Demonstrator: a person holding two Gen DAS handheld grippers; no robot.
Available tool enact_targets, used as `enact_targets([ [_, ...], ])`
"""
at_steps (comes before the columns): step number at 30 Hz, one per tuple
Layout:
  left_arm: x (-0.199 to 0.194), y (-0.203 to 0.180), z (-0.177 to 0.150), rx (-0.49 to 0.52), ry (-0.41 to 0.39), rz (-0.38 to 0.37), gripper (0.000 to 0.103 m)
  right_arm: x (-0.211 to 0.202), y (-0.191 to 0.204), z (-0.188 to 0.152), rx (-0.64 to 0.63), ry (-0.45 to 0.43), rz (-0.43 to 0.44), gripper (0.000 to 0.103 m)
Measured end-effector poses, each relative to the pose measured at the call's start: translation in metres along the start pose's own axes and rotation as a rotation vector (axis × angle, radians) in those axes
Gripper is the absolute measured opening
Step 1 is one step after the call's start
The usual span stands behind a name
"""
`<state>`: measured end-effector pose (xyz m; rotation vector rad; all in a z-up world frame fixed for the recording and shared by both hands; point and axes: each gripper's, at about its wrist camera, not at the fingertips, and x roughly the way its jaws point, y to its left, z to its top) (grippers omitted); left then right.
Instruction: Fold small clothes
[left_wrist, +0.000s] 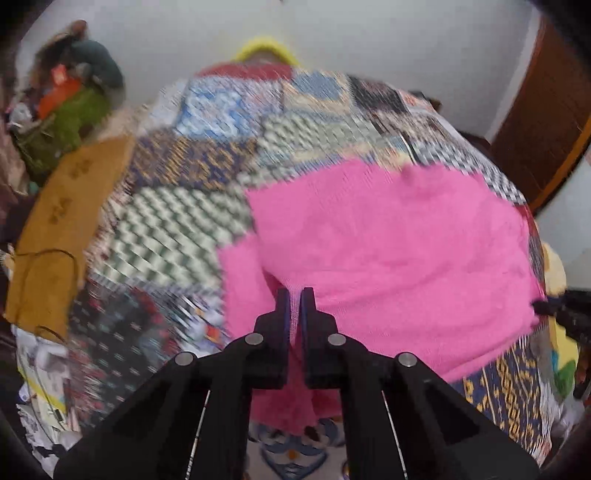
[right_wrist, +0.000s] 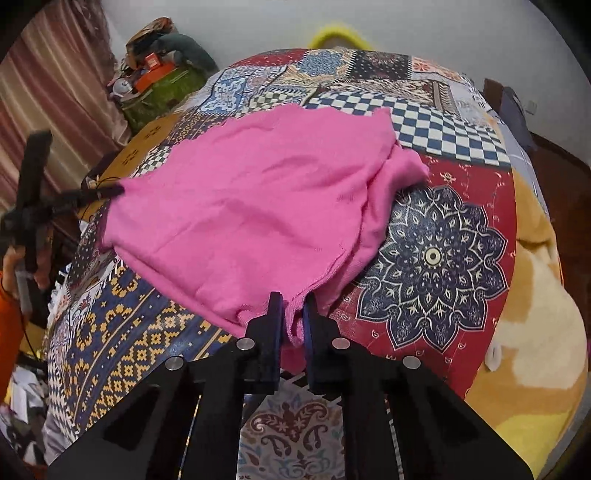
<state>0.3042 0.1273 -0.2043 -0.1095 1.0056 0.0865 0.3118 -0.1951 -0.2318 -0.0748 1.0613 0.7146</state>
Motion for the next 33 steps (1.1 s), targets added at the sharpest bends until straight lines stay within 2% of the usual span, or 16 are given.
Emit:
enact_targets([
  [3, 0.004, 0.007, 0.013, 0.004, -0.007, 0.04, 0.004, 0.0, -0.003, 0.002, 0.012, -0.015, -0.001, 0.008],
  [5, 0.014, 0.009, 0.018, 0.003, 0.014, 0.037, 0.004, 0.0, -0.006, 0.003, 0.027, -0.019, 0.005, 0.008],
  [8, 0.03, 0.006, 0.013, 0.029, 0.066, 0.057, 0.005, 0.002, -0.006, 0.002, 0.031, -0.018, -0.003, 0.009],
  [10, 0.03, 0.004, 0.005, 0.035, 0.072, 0.07, 0.006, 0.0, -0.005, 0.0, 0.033, -0.014, -0.004, 0.01],
  [12, 0.026, 0.008, -0.004, 0.022, 0.095, 0.023, 0.012, -0.005, -0.003, -0.002, 0.035, -0.019, -0.006, 0.011],
  [14, 0.018, 0.013, -0.014, -0.002, 0.108, -0.017, 0.028, -0.009, -0.004, -0.001, 0.033, -0.019, -0.007, 0.013],
  [16, 0.007, 0.016, -0.023, -0.001, 0.098, -0.018, 0.039, -0.015, -0.003, -0.001, 0.033, -0.023, -0.009, 0.015],
  [18, -0.005, 0.017, -0.028, 0.012, 0.076, 0.005, 0.041, -0.019, -0.002, 0.0, 0.026, -0.029, -0.018, 0.021],
  [20, -0.012, 0.022, -0.028, 0.004, 0.064, 0.015, 0.048, -0.024, -0.002, 0.0, 0.024, -0.042, -0.035, 0.036],
  [22, -0.015, 0.028, -0.022, -0.015, 0.045, 0.026, 0.054, -0.028, -0.004, 0.0, 0.038, -0.064, -0.055, 0.047],
  [23, -0.016, 0.032, -0.018, -0.026, 0.033, 0.035, 0.056, -0.029, -0.005, 0.0, 0.044, -0.071, -0.061, 0.048],
  [29, 0.006, 0.046, 0.015, -0.088, 0.031, 0.036, 0.058, -0.022, -0.02, 0.001, 0.083, -0.056, -0.084, 0.048],
  [33, 0.02, 0.019, 0.039, -0.027, 0.03, 0.008, 0.058, -0.021, -0.029, 0.005, 0.098, -0.054, -0.089, 0.048],
])
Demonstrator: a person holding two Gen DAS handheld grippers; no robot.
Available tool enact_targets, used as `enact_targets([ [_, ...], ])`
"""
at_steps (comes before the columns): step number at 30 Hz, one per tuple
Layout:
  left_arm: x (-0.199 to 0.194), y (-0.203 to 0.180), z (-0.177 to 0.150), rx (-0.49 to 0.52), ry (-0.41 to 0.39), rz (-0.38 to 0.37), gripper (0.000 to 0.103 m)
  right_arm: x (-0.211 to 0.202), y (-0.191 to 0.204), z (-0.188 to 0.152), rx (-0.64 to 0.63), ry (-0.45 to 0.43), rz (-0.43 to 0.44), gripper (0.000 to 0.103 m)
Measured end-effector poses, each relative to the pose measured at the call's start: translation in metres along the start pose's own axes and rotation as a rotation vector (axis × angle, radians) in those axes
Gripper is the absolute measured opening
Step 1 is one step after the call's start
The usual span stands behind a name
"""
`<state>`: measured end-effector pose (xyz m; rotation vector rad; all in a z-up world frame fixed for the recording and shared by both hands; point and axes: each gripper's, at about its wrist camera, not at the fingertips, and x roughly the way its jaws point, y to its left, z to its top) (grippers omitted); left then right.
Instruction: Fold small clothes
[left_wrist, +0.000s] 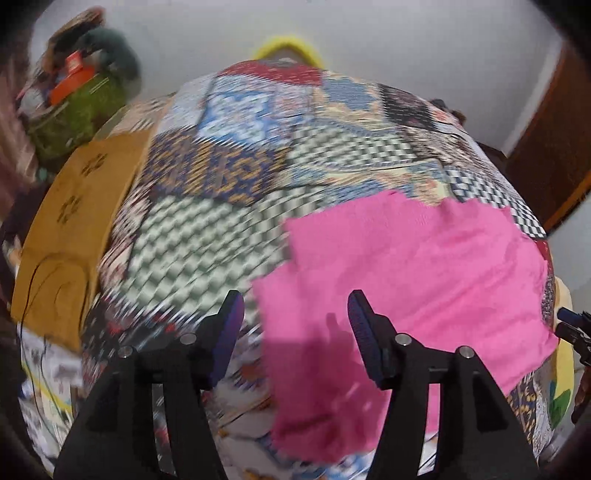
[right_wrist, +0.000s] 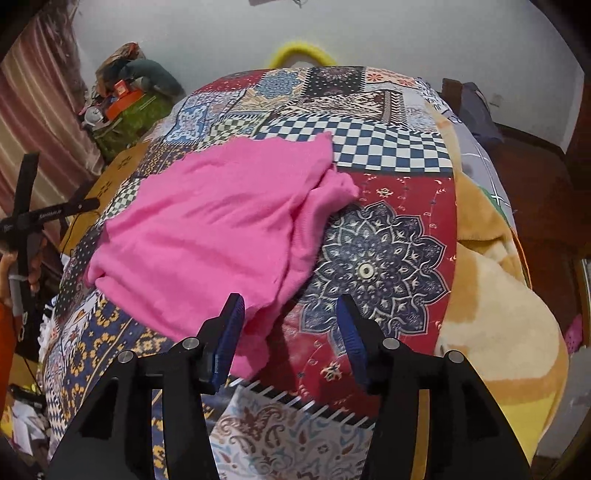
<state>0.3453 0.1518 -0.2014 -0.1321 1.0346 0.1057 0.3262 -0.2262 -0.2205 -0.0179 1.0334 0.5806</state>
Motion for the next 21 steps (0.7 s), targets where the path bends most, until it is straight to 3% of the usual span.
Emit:
enact_targets([
  [7, 0.027, -0.121, 0.033, 0.295, 0.003, -0.103, 0.068, 0.003, -0.013, 0.007, 0.023, -0.01, 0.006, 0.048],
  [11, 0.047, -0.192, 0.037, 0.471, 0.023, -0.153, 0.073, 0.006, -0.018, 0.006, 0.018, 0.0, 0.008, 0.048],
  [14, 0.067, -0.231, 0.036, 0.55, 0.065, -0.165, 0.074, 0.007, -0.021, 0.002, 0.01, 0.01, 0.016, 0.048],
  [18, 0.084, -0.25, 0.036, 0.55, 0.041, -0.094, 0.075, 0.009, -0.024, -0.003, 0.009, 0.02, 0.041, 0.048],
  [21, 0.078, -0.232, 0.046, 0.44, 0.048, -0.123, 0.074, 0.009, -0.023, -0.004, -0.001, 0.019, 0.048, 0.048],
])
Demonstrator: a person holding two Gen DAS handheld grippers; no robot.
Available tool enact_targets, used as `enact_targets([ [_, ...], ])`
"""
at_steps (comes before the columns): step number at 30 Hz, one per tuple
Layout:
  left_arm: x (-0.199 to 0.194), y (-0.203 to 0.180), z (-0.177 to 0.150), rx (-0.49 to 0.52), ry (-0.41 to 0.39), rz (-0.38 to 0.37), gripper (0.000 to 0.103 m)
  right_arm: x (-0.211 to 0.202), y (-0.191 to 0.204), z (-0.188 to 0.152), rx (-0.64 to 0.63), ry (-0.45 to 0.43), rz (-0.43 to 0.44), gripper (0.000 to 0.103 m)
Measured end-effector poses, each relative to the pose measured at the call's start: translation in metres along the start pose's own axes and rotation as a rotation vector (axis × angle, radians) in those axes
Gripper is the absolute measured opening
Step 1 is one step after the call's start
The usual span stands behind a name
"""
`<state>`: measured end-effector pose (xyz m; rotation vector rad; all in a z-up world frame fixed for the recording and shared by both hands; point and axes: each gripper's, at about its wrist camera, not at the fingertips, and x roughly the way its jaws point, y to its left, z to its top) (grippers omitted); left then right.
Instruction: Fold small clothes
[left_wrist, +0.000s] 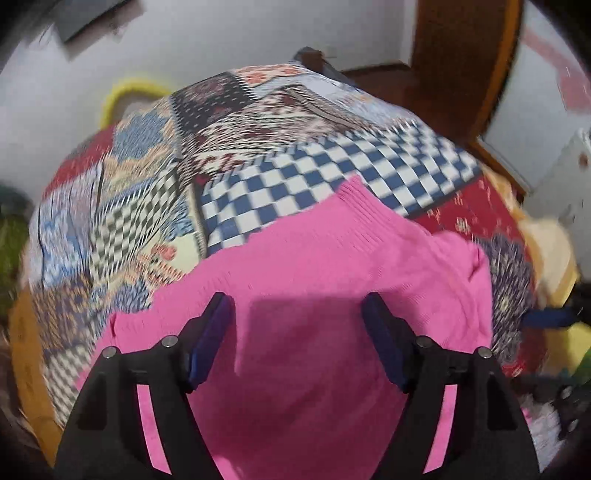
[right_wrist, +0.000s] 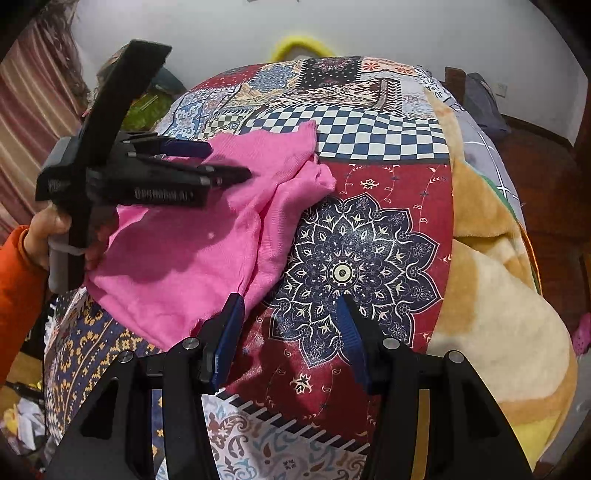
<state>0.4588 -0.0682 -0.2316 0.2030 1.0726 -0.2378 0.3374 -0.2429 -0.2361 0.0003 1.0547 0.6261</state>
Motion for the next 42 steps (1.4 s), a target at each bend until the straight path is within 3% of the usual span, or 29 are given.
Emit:
enact_targets([
  [3, -0.023, 0.031, -0.008, -0.085, -0.062, 0.041, 0.074, 0.0, 0.001, 0.002, -0.003, -0.005, 0.021, 0.048],
  [5, -0.038, 0.063, -0.022, -0.135, -0.087, 0.113, 0.078, 0.001, 0.004, 0.005, -0.011, -0.006, 0.027, 0.048],
  [12, -0.04, 0.183, -0.098, -0.356, 0.018, 0.254, 0.079, 0.015, 0.016, 0.022, -0.04, -0.015, 0.023, 0.048],
  [14, -0.034, 0.206, -0.122, -0.415, 0.052, 0.241, 0.079, 0.021, 0.017, 0.029, -0.033, -0.019, 0.019, 0.048],
  [17, -0.02, 0.217, -0.146, -0.47, 0.095, 0.154, 0.079, 0.03, 0.017, 0.036, -0.017, -0.022, 0.011, 0.048],
  [19, -0.018, 0.217, -0.151, -0.491, 0.067, 0.117, 0.079, 0.034, 0.019, 0.041, -0.006, -0.032, 0.003, 0.048],
  [21, -0.019, 0.214, -0.153, -0.506, 0.051, 0.078, 0.079, 0.036, 0.022, 0.047, -0.013, -0.038, -0.026, 0.03],
  [22, -0.018, 0.213, -0.151, -0.506, 0.044, 0.055, 0.074, 0.038, 0.024, 0.05, -0.023, -0.032, -0.041, 0.015],
  [24, -0.017, 0.209, -0.148, -0.488, 0.036, 0.005, 0.052, 0.043, 0.025, 0.057, -0.026, -0.001, -0.025, 0.012],
  [25, -0.017, 0.207, -0.146, -0.478, 0.032, -0.035, 0.032, 0.043, 0.027, 0.061, -0.037, 0.0, -0.029, 0.011],
  [26, -0.018, 0.204, -0.145, -0.469, 0.029, -0.059, 0.023, 0.043, 0.028, 0.064, -0.056, 0.003, -0.038, 0.01],
  [29, -0.022, 0.195, -0.146, -0.426, 0.036, -0.041, 0.018, 0.044, 0.03, 0.079, -0.086, 0.007, -0.063, 0.008],
  [33, -0.033, 0.191, -0.162, -0.419, 0.05, -0.073, 0.017, 0.049, 0.031, 0.097, -0.097, 0.007, -0.087, 0.008],
  [37, -0.046, 0.185, -0.183, -0.428, 0.07, -0.119, 0.017, 0.05, 0.035, 0.103, -0.103, 0.007, -0.103, 0.014],
  [39, -0.054, 0.178, -0.194, -0.434, 0.086, -0.148, 0.016, 0.045, 0.039, 0.101, -0.098, 0.013, -0.11, 0.031],
  [40, -0.057, 0.174, -0.197, -0.432, 0.092, -0.155, 0.016, 0.042, 0.04, 0.1, -0.095, 0.01, -0.114, 0.046],
  [42, -0.059, 0.163, -0.203, -0.42, 0.116, -0.171, 0.016, 0.029, 0.044, 0.093, -0.093, -0.018, -0.117, 0.051],
])
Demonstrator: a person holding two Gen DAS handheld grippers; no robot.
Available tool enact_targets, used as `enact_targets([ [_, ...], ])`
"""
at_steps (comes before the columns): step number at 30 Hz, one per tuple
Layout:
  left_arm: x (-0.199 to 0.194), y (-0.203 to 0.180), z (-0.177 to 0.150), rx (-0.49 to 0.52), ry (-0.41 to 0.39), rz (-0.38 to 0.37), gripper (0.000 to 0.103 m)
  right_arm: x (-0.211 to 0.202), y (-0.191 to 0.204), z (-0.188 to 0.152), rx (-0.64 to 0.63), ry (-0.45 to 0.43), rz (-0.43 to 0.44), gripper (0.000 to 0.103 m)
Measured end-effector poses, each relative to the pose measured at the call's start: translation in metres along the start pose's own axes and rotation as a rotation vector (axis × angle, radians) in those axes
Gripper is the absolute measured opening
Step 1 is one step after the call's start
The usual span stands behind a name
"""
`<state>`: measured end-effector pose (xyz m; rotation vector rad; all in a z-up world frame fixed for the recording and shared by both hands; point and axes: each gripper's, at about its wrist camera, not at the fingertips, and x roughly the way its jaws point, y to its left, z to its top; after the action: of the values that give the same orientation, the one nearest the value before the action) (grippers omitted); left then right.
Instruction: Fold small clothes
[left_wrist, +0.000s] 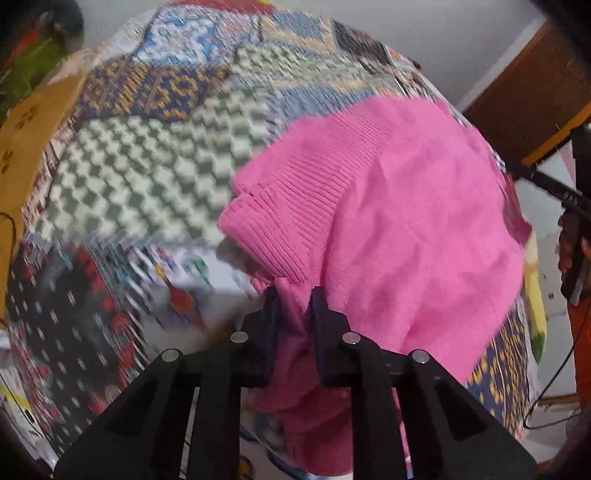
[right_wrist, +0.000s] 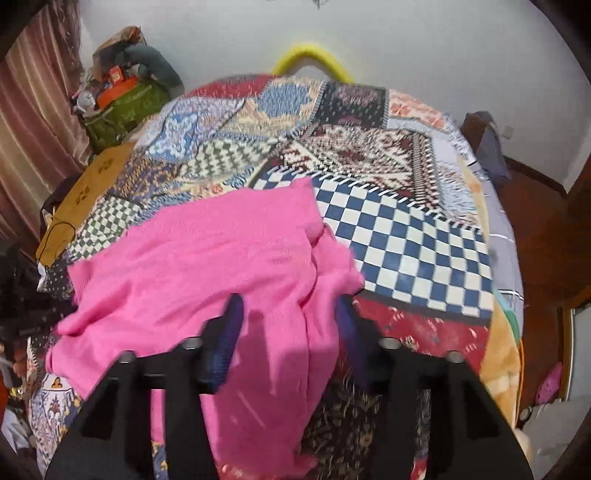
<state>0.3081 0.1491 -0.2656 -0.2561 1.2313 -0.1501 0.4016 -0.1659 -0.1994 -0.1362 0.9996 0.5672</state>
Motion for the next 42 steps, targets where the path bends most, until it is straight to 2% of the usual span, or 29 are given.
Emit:
enact_targets([
  [4, -0.006, -0.014, -0.015, 0.005, -0.018, 0.03, 0.016, -0.026, 0.008, -0.018, 0.012, -0.003, 0.049, 0.057],
  [7, -0.014, -0.014, -0.019, -0.024, -0.059, 0.063, 0.016, -0.038, 0.012, -0.036, 0.031, -0.015, 0.069, 0.068],
  [12, -0.038, 0.0, -0.008, -0.074, -0.16, 0.142, 0.018, -0.035, 0.009, -0.066, 0.079, 0.026, 0.079, 0.068],
  [13, -0.042, 0.005, -0.004, -0.085, -0.171, 0.146, 0.023, -0.03, 0.006, -0.071, 0.1, 0.04, 0.089, 0.068],
  [16, -0.047, 0.02, 0.012, -0.11, -0.206, 0.17, 0.056, -0.019, 0.001, -0.08, 0.156, 0.071, 0.119, 0.068],
  [17, -0.047, 0.024, 0.016, -0.116, -0.214, 0.181, 0.061, -0.013, 0.001, -0.082, 0.168, 0.08, 0.129, 0.068],
  [19, -0.038, 0.032, 0.026, -0.129, -0.201, 0.178, 0.062, -0.004, 0.002, -0.083, 0.18, 0.093, 0.137, 0.068],
  [22, -0.011, 0.039, 0.041, -0.141, -0.131, 0.141, 0.062, 0.005, 0.004, -0.079, 0.191, 0.08, 0.148, 0.07],
  [24, 0.003, 0.039, 0.045, -0.147, -0.087, 0.112, 0.062, 0.007, 0.005, -0.073, 0.186, 0.067, 0.156, 0.066],
  [27, 0.016, 0.036, 0.05, -0.138, -0.088, 0.09, 0.062, 0.011, 0.007, -0.067, 0.176, 0.057, 0.159, 0.05],
  [29, 0.018, 0.034, 0.052, -0.136, -0.092, 0.063, 0.063, 0.013, 0.007, -0.064, 0.162, 0.049, 0.155, 0.032],
  [30, 0.019, 0.034, 0.052, -0.134, -0.093, 0.05, 0.062, 0.014, 0.007, -0.063, 0.153, 0.048, 0.157, 0.03],
  [31, 0.021, 0.032, 0.053, -0.122, -0.094, 0.046, 0.059, 0.015, 0.007, -0.063, 0.143, 0.045, 0.16, 0.025],
  [33, 0.02, 0.025, 0.052, -0.076, -0.098, 0.026, 0.042, 0.016, 0.009, -0.061, 0.115, 0.035, 0.156, 0.02],
  [35, 0.018, 0.016, 0.053, -0.043, -0.094, 0.01, 0.017, 0.016, 0.011, -0.058, 0.092, 0.024, 0.155, 0.017],
  [39, 0.016, 0.001, 0.05, 0.016, -0.078, 0.051, 0.011, 0.014, 0.003, -0.048, 0.074, 0.001, 0.144, 0.016],
  [42, 0.011, -0.002, 0.042, 0.028, -0.064, 0.038, 0.01, 0.009, -0.008, -0.038, 0.082, -0.02, 0.125, 0.016],
])
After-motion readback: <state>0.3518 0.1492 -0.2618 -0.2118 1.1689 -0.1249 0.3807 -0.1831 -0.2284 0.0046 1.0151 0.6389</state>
